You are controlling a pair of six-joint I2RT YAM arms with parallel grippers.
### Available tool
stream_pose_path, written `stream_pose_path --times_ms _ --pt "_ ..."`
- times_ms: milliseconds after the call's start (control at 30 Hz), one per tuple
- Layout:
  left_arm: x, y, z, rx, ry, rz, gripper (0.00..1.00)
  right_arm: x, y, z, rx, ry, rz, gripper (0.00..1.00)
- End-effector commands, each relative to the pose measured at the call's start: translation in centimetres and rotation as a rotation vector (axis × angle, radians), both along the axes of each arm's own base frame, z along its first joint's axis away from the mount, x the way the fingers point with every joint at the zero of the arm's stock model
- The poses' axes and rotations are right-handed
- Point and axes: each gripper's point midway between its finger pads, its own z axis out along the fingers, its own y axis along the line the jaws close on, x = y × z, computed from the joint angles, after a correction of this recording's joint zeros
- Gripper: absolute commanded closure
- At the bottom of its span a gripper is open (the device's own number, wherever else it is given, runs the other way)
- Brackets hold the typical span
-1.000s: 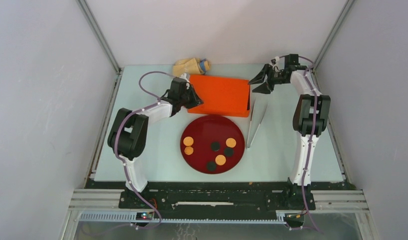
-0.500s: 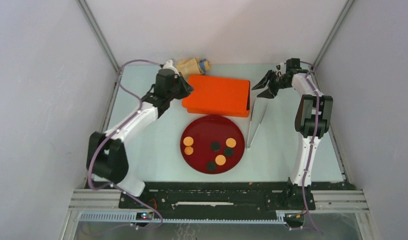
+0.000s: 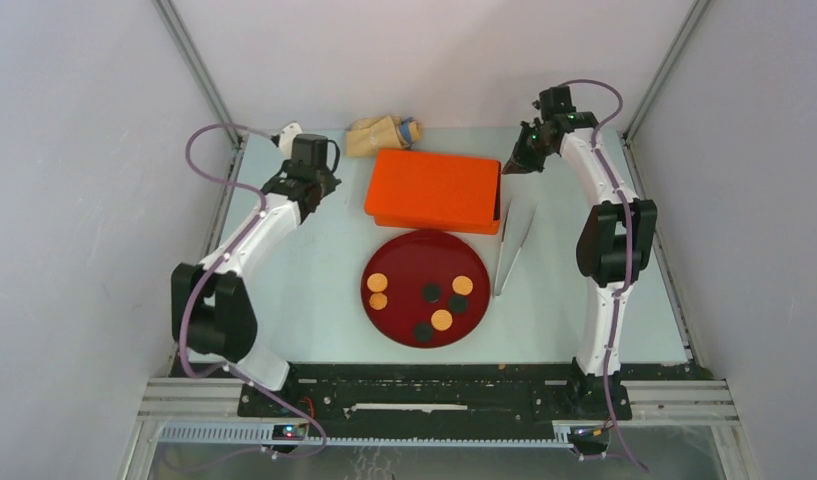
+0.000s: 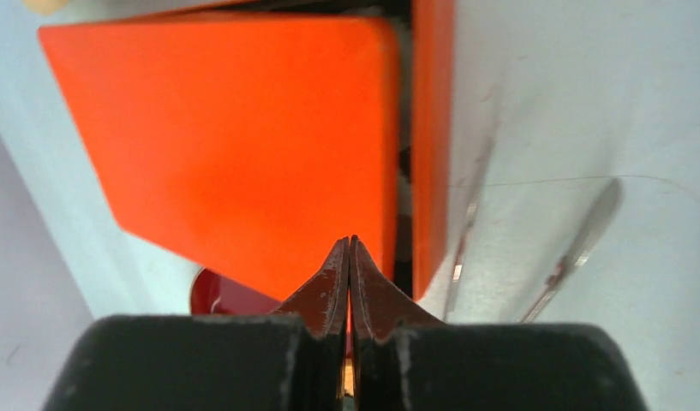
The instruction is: Pack the cookies
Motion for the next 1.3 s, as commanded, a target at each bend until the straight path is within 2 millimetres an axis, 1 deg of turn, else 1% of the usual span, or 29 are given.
stream_pose_path --times_ms 0,67,100,133,200,233,267,300,333,433,500,567,667,700,767,867,967,1033,1133,1167,1267 --pt "0.4 0.6 0.7 0.033 0.031 0.055 1.0 1.4 -4.8 -1.1 -0.073 0.017 -0.11 0.95" --pt "0.2 1.2 0.4 0.059 0.034 0.073 1.0 2.1 -4.6 -1.5 -0.024 0.028 -0.118 0.97" --pt "-0.1 1.6 0.1 0.075 0.041 0.087 1.0 2.5 -4.3 -2.4 -0.001 0.045 -0.111 0.99" --pt "-0.3 2.0 -0.1 0.086 0.048 0.099 1.0 2.8 -4.2 -2.4 0.005 0.046 -0.108 1.0" --pt "-0.8 2.6 -0.8 0.09 0.065 0.12 1.0 3.3 -4.5 -4.3 -0.005 0.079 -0.11 1.0" --pt "-0.8 2.7 -0.9 0.087 0.068 0.121 1.0 3.6 -4.7 -4.7 0.006 0.093 -0.12 1.0" --pt "-0.8 2.8 -0.9 0.088 0.071 0.122 1.0 3.9 -4.3 -5.0 0.035 0.099 -0.12 1.0" --pt "-0.8 2.9 -1.0 0.096 0.073 0.122 1.0 4.4 -4.5 -5.2 0.071 0.096 -0.126 1.0" --pt "-0.5 2.9 -1.0 0.104 0.076 0.119 1.0 4.9 -5.1 -5.4 0.095 0.095 -0.144 1.0" --pt "0.4 3.2 -1.6 0.14 0.121 0.131 1.0 6.0 -5.6 -6.3 0.119 0.119 -0.169 1.0" --pt "1.2 3.4 -2.5 0.161 0.168 0.14 1.0 6.4 -5.2 -6.8 0.16 0.138 -0.157 1.0" --pt "1.7 3.5 -3.7 0.185 0.224 0.151 1.0 6.5 -4.6 -7.8 0.2 0.157 -0.146 1.0" --pt "1.7 3.5 -5.7 0.201 0.282 0.158 1.0 6.1 -3.5 -9.2 0.246 0.187 -0.12 1.0" --pt "1.6 3.5 -6.4 0.203 0.3 0.154 1.0 5.8 -3.0 -9.5 0.261 0.197 -0.106 1.0" --pt "1.4 3.5 -7.5 0.207 0.325 0.152 1.0 5.5 -2.7 -10.0 0.259 0.207 -0.092 1.0" --pt "1.2 3.5 -8.9 0.216 0.357 0.145 1.0 5.0 -2.4 -10.2 0.256 0.215 -0.075 1.0" --pt "1.8 2.4 -10.0 0.185 0.367 0.093 1.0 4.5 -1.9 -10.2 0.253 0.222 -0.047 1.0" --pt "2.7 0.9 -10.6 0.135 0.352 0.039 1.0 4.1 -1.4 -10.3 0.249 0.23 -0.028 1.0" --pt "4.2 -1.6 -10.7 0.078 0.305 -0.035 1.0 3.8 -1.3 -10.4 0.25 0.237 -0.014 1.0" --pt "4.6 -2.4 -10.7 0.073 0.292 -0.056 1.0 3.3 0.2 -10.4 0.246 0.241 0.015 1.0" --pt "5.9 -4.1 -11.0 0.055 0.286 -0.099 1.0 2.9 1.3 -10.2 0.242 0.245 0.042 1.0"
